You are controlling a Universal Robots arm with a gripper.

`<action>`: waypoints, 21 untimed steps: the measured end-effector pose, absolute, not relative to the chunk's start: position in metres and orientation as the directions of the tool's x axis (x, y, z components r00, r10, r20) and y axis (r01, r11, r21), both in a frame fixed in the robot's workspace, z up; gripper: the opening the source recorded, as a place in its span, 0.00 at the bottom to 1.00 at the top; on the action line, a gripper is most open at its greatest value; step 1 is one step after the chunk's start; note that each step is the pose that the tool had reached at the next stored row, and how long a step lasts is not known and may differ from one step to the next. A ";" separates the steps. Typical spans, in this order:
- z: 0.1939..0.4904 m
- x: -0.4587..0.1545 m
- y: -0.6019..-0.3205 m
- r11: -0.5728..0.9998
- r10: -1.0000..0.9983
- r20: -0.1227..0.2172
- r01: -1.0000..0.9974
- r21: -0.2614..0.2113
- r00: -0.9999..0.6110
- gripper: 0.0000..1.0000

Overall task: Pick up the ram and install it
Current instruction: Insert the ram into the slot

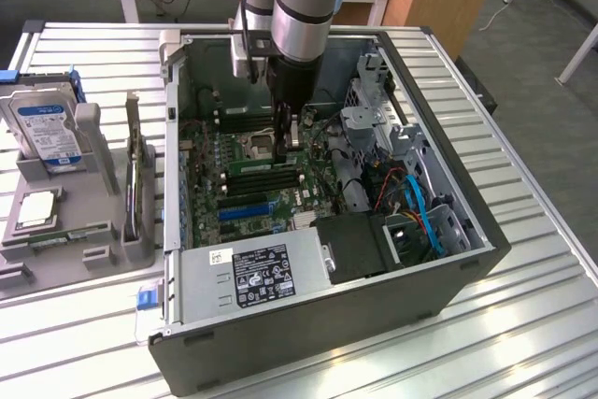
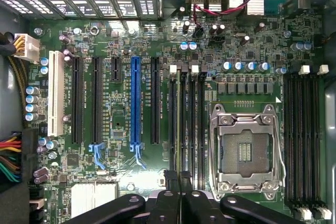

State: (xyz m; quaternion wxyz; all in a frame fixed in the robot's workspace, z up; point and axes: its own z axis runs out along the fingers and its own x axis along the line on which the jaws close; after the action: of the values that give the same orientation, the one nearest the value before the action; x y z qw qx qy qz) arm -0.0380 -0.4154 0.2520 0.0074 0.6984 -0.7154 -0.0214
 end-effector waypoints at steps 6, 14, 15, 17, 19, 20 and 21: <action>0.248 -0.038 -0.415 0.024 -1.000 -0.019 -0.999 0.041 -0.024 0.12; 0.245 -0.038 -0.415 0.024 -1.000 -0.019 -0.999 0.041 -0.024 0.12; 0.245 -0.038 -0.415 0.024 -1.000 -0.019 -0.999 0.041 -0.024 0.12; 0.244 -0.038 -0.415 0.024 -1.000 -0.019 -0.999 0.041 -0.024 0.12; 0.244 -0.040 -0.415 0.024 -1.000 -0.019 -0.999 0.041 -0.024 0.12; 0.244 -0.040 -0.415 0.024 -1.000 -0.019 -0.999 0.041 -0.024 0.12; 0.244 -0.040 -0.415 0.024 -1.000 -0.019 -0.999 0.041 -0.024 0.12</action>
State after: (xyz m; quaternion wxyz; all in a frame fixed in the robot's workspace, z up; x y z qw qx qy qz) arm -0.0404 -0.4154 0.2443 0.0074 0.6984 -0.7154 -0.0213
